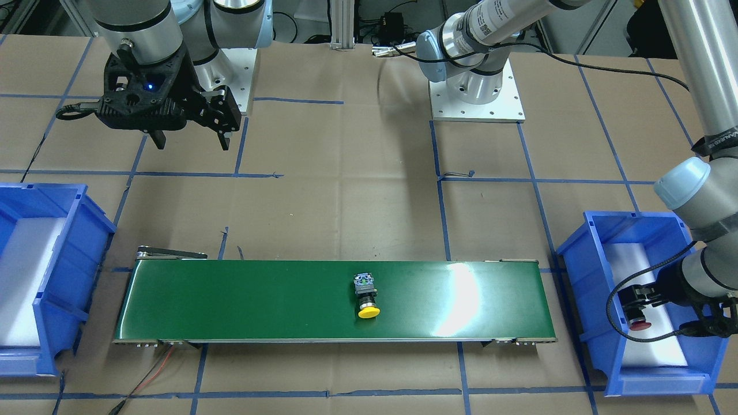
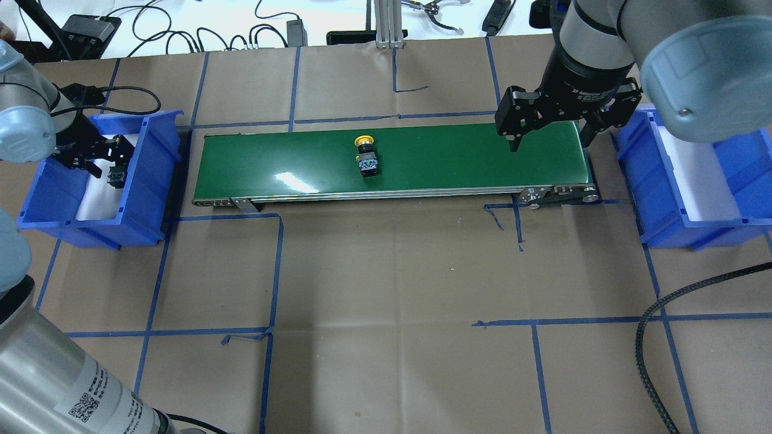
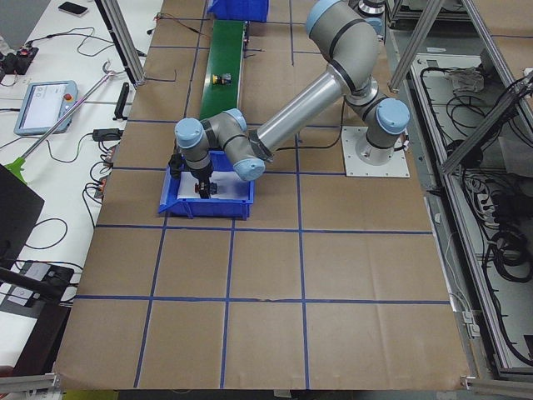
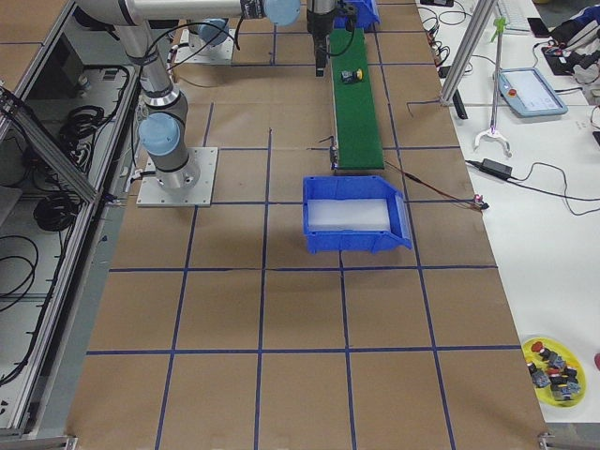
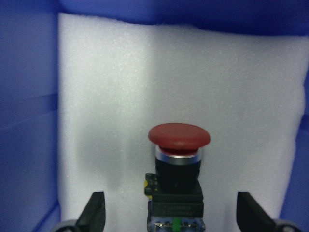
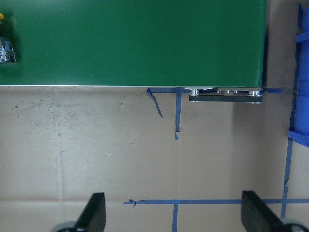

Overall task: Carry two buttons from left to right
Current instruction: 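Carry the red button to the conveyor while the right gripper reaches toward the yellow button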

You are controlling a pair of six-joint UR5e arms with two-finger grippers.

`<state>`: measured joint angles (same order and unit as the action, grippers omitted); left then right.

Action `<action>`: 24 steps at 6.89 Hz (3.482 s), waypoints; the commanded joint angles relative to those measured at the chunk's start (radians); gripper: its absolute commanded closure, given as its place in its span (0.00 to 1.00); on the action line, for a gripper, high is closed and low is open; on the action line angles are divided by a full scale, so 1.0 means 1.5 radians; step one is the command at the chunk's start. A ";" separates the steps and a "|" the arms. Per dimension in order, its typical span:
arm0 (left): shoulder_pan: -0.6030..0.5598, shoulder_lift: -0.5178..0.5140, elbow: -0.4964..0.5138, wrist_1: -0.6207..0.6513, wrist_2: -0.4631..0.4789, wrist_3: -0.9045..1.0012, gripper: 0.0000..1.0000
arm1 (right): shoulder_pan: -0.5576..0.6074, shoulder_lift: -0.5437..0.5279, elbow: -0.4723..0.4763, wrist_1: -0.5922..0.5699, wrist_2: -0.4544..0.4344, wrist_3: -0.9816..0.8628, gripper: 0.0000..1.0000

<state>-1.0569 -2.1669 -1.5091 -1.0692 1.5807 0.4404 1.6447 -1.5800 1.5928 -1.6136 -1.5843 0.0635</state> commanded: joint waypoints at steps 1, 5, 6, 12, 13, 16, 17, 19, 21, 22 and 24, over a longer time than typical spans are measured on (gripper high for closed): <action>0.000 -0.007 0.003 0.001 -0.001 0.004 0.58 | 0.000 0.000 -0.001 0.000 0.001 0.005 0.00; 0.002 0.055 0.027 -0.046 0.004 0.009 1.00 | 0.001 0.000 0.000 0.001 0.003 0.007 0.00; 0.003 0.093 0.029 -0.092 0.008 0.009 1.00 | 0.001 0.000 0.000 0.001 0.003 0.006 0.00; -0.064 0.199 0.089 -0.286 0.022 -0.056 1.00 | 0.001 0.039 0.008 -0.033 0.006 0.000 0.00; -0.112 0.206 0.084 -0.287 0.021 -0.121 1.00 | 0.001 0.059 0.013 -0.071 0.006 0.000 0.00; -0.225 0.196 0.074 -0.284 0.020 -0.272 1.00 | 0.001 0.116 0.015 -0.168 0.007 0.002 0.00; -0.246 0.192 0.073 -0.280 0.019 -0.292 1.00 | 0.001 0.145 0.022 -0.226 0.008 0.004 0.00; -0.271 0.184 0.065 -0.278 0.015 -0.340 1.00 | 0.002 0.169 0.025 -0.268 0.009 0.007 0.00; -0.291 0.165 0.025 -0.222 0.015 -0.368 1.00 | 0.002 0.170 0.028 -0.265 0.009 0.008 0.00; -0.295 0.152 -0.002 -0.178 0.014 -0.374 1.00 | 0.002 0.171 0.028 -0.271 0.008 0.008 0.00; -0.296 0.138 -0.062 -0.088 0.013 -0.371 1.00 | 0.001 0.196 0.029 -0.270 0.008 0.008 0.00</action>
<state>-1.4988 -1.9483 -1.5513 -1.2810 1.6012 -0.1160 1.6467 -1.3069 1.6360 -2.0180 -1.5730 0.0751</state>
